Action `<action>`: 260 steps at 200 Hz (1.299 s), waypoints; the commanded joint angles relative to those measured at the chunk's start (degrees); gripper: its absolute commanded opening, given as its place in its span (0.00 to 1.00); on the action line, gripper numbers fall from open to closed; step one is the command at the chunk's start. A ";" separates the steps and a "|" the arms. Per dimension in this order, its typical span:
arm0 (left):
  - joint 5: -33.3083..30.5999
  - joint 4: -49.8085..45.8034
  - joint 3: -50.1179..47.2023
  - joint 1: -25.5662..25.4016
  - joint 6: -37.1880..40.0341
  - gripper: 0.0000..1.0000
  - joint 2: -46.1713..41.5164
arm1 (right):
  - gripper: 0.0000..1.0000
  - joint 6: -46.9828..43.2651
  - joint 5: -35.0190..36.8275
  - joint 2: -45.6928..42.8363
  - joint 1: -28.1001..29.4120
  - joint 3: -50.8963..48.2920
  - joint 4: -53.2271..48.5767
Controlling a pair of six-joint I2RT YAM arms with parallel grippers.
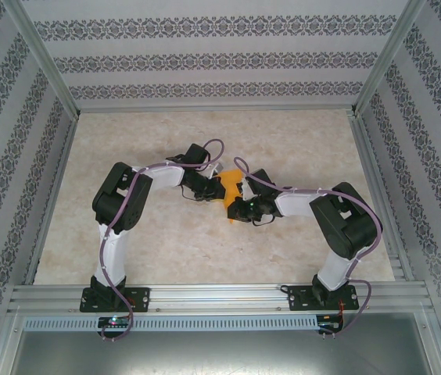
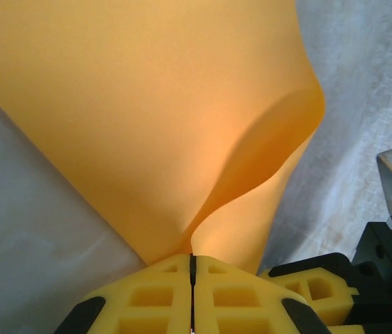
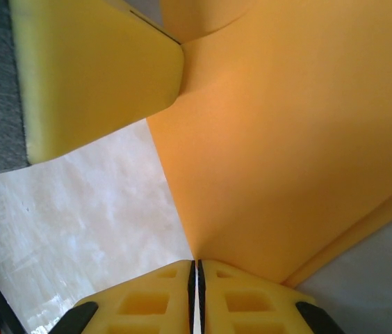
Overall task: Fold a paper plane with a square sheet of paper (pick it up from the middle)
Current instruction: Third fold the triangle at the center of the table.
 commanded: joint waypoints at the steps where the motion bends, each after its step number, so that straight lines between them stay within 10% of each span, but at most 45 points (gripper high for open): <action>1: 0.64 -1.47 2.19 0.03 1.76 0.09 0.35 | 0.13 -0.47 1.24 -1.26 0.64 -1.72 -1.55; 260: -5.92 -9.59 11.08 -0.49 6.73 0.09 8.40 | 0.09 -2.06 1.12 0.75 1.34 -2.55 -2.58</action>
